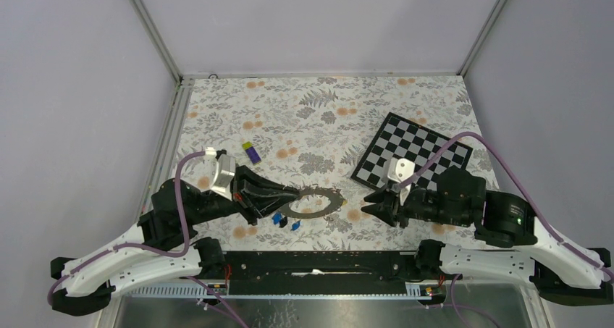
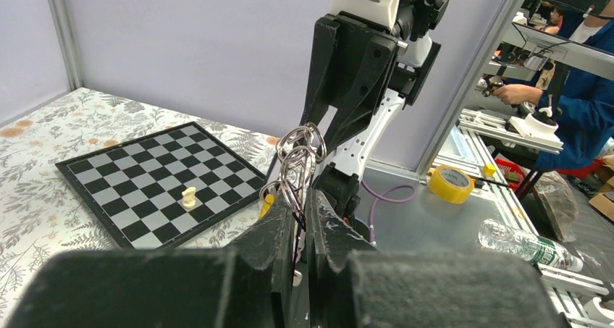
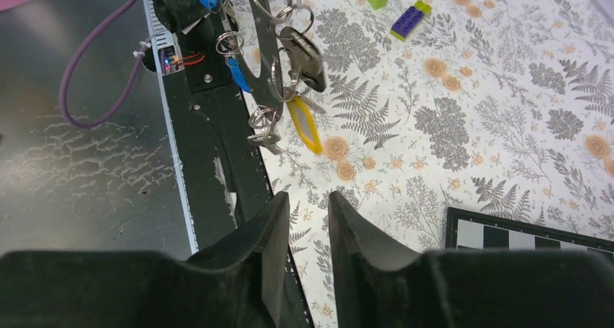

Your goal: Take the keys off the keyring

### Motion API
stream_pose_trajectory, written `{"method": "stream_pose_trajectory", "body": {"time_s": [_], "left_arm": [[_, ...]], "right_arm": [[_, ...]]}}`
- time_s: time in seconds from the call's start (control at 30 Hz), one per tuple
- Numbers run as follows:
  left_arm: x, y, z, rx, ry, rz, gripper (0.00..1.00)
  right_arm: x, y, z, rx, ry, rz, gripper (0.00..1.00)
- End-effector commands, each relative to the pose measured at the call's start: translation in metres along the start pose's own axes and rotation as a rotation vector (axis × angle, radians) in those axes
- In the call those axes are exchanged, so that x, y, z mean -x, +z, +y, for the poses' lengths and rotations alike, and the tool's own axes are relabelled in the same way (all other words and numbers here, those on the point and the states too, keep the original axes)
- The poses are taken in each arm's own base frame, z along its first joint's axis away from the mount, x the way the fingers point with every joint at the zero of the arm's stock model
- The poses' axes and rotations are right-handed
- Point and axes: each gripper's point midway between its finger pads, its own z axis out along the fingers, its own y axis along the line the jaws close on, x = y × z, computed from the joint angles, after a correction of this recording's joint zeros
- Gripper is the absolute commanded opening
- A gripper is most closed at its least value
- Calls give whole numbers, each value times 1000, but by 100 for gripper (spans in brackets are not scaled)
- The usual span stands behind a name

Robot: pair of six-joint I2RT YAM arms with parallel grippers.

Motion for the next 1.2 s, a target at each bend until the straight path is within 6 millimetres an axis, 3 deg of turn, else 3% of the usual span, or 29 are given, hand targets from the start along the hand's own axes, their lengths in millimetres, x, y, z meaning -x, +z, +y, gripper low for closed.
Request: {"method": "stream_pose_trajectory", "body": {"time_s": [0.0, 0.67, 1.0, 1.17], "left_arm": [[40, -1, -21, -85, 54, -100, 0], [29, 7, -56, -322, 119, 4, 0], [24, 2, -70, -441, 243, -6, 0], [25, -1, -77, -501, 306, -19, 0]], "right_arm": [[17, -5, -6, -33, -13, -92, 36], [29, -16, 5, 31, -96, -284, 42], [27, -27, 51, 285, -208, -402, 45], [23, -17, 65, 368, -163, -397, 45]]}}
